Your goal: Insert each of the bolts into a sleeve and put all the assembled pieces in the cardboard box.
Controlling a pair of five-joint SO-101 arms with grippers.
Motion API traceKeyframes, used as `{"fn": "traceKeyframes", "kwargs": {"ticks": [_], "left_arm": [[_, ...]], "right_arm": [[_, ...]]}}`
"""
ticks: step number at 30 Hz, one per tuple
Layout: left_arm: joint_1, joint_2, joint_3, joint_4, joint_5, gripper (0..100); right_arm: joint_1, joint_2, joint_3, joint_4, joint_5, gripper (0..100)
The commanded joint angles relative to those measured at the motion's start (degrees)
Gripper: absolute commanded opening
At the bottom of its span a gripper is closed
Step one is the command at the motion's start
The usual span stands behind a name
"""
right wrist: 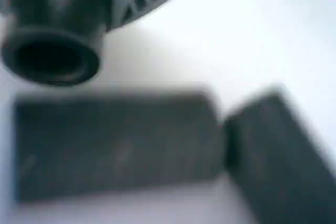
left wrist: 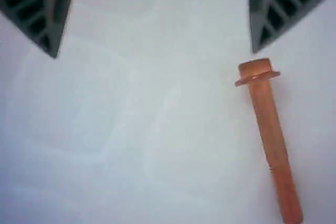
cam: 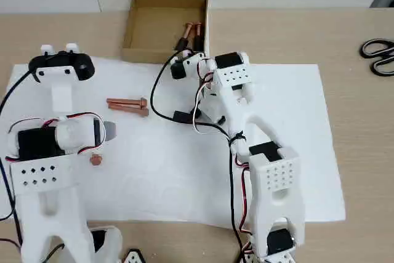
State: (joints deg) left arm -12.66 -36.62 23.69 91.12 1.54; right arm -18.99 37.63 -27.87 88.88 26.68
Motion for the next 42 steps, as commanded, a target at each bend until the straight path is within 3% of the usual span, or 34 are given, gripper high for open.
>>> {"fn": "traceKeyframes", "kwargs": {"ticks": [1,8,15,20,38,42], "left_arm": [[-0.53,-0.62,-0.40,0.18,0.26,22],[-0.62,1.85,-0.84,0.26,0.26,22],[-8.09,17.49,-4.35,-0.44,0.00,22],[-9.23,26.46,-6.55,-0.62,-0.09,17],[-9.23,42.29,-6.37,-13.71,0.26,15],[-9.14,44.92,-6.37,-16.18,0.26,8]], "right_arm": [[2.15,-6.20,-4.40,5.85,-2.90,0.3],[2.59,-14.20,-1.32,7.25,-6.33,0.3],[2.59,-23.87,6.77,7.16,-6.77,0.3],[2.59,-28.97,10.99,6.99,-6.77,0.3],[2.68,-36.18,17.41,6.99,-6.68,0.3],[2.68,-36.35,17.41,6.99,-6.77,0.3]]}}
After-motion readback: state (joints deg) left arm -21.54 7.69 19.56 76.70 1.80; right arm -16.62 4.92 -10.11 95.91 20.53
